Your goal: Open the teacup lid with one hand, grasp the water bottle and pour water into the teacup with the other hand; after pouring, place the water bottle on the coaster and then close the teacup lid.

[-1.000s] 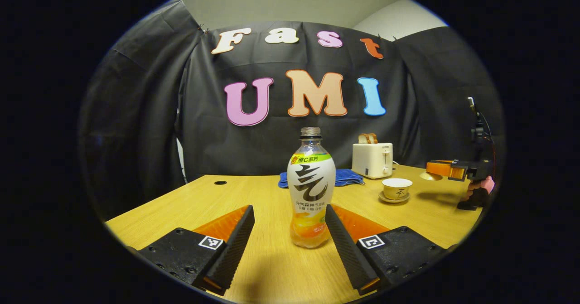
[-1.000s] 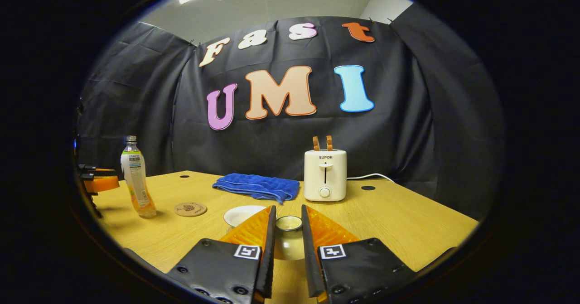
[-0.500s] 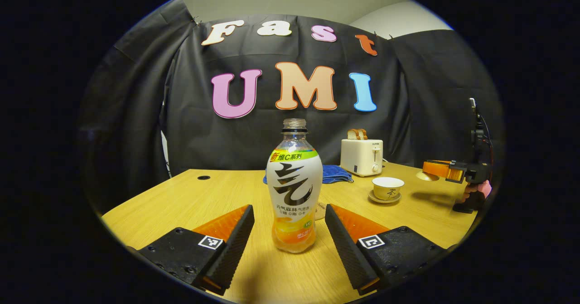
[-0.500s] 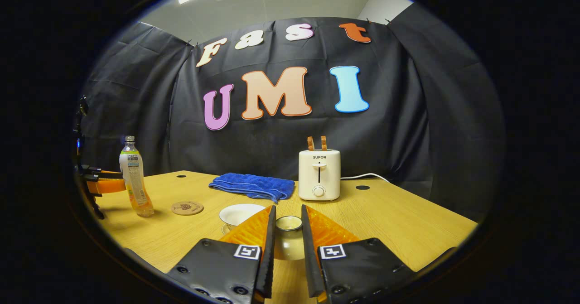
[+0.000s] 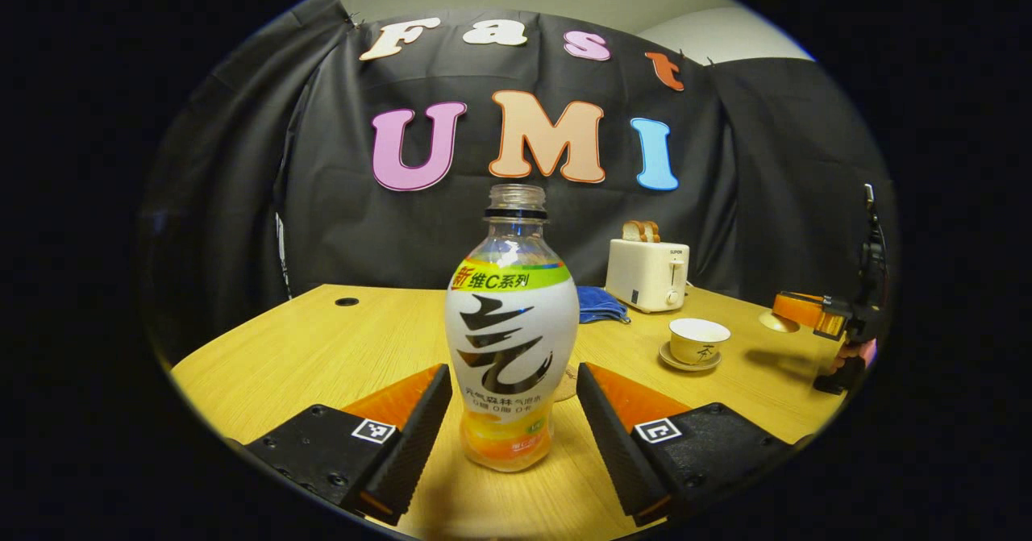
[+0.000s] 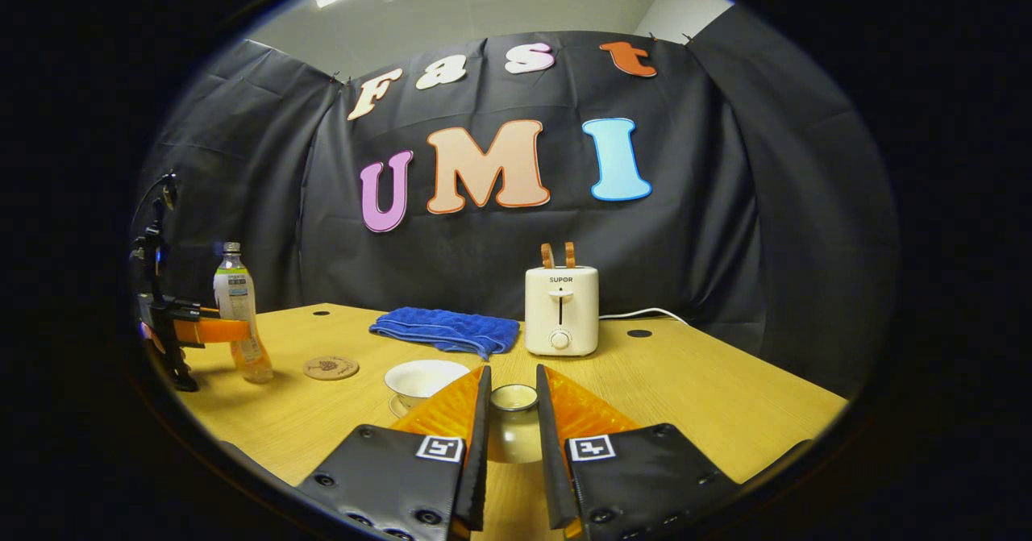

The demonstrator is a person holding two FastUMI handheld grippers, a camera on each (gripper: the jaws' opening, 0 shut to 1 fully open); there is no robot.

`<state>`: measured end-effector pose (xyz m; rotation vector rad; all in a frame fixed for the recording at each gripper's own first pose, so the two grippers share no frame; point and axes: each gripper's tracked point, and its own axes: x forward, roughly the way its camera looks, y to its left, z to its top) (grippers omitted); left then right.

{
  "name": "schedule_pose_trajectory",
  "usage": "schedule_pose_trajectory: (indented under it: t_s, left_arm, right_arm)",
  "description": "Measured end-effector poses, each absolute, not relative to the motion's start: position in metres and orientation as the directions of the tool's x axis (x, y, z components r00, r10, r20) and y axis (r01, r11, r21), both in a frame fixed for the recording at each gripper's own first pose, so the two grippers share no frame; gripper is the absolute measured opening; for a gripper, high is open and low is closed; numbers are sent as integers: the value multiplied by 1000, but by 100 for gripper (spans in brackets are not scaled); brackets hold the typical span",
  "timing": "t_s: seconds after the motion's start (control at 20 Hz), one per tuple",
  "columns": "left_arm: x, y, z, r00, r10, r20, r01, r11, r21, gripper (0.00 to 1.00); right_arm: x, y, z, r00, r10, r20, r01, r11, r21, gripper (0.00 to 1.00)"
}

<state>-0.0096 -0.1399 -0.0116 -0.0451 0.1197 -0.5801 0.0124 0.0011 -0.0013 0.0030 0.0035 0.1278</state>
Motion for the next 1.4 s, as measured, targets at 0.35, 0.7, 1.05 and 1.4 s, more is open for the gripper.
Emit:
schedule_pose_trajectory:
  t_s: [0.35,0.7,1.05,1.4]
  left_arm:
    - [6,-150,-14,843,-525,-117,521,851,-61,81]
    - [9,-151,-14,846,-520,-115,516,854,-60,64]
    - [17,-172,18,859,-495,-133,510,850,135,61]
    - [29,-203,34,875,-453,-173,481,763,432,58]
  right_arm:
    - [13,-5,-1,993,121,-3,-121,993,3,34]
    - [13,-9,-1,993,115,-3,-115,993,3,33]
    - [15,-19,-1,996,91,-2,-91,996,2,33]
    - [17,-35,0,999,54,-2,-54,999,1,33]
